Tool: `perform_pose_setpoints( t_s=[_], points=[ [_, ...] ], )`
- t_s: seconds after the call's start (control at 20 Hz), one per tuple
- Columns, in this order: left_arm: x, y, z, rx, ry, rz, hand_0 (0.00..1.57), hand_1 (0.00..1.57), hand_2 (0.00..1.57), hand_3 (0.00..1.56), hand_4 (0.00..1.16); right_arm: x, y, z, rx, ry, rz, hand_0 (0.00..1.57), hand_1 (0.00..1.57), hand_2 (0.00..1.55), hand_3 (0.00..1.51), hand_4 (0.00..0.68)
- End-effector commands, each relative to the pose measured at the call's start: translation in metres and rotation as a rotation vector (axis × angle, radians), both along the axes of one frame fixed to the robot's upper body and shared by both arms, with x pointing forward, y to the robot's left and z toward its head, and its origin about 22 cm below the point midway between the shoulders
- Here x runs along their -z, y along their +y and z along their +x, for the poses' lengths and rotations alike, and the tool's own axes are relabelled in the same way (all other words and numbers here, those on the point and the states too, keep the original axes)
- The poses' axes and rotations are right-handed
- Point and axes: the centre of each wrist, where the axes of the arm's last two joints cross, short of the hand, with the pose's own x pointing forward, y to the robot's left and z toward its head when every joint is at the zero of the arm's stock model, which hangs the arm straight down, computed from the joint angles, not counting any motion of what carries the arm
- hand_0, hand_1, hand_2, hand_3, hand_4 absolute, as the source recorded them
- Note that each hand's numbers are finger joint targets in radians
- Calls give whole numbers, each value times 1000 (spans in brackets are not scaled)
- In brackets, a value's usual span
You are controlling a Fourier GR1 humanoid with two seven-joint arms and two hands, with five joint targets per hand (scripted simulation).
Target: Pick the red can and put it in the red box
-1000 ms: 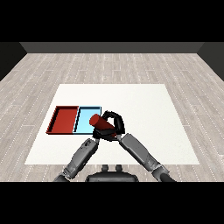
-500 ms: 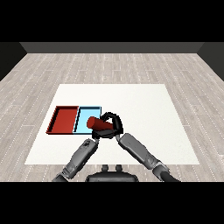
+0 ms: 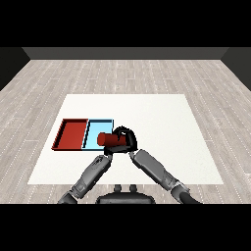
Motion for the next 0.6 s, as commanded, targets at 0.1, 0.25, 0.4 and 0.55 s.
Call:
perform_pose_setpoints(
  t_s=[0.1,0.25,0.4,0.55],
  points=[
    [-27,-8,19,-28,-62,-26,1571,1571,1522,1409,908,1,-5,-12,-27,26,39,1442,1442,1442,1378,624],
    [-28,-5,11,-52,-73,-16,1571,1571,1527,1436,1080,-15,3,4,-22,30,115,1324,1324,1316,1254,123],
    [-17,-5,9,-58,-83,-3,1571,1571,1529,1455,1118,-4,1,-4,-24,14,-29,0,0,0,0,0],
    [-17,-5,8,-58,-83,-2,1571,1571,1529,1455,1118,-5,-1,-5,-24,14,-31,0,0,0,0,0]
  ],
)
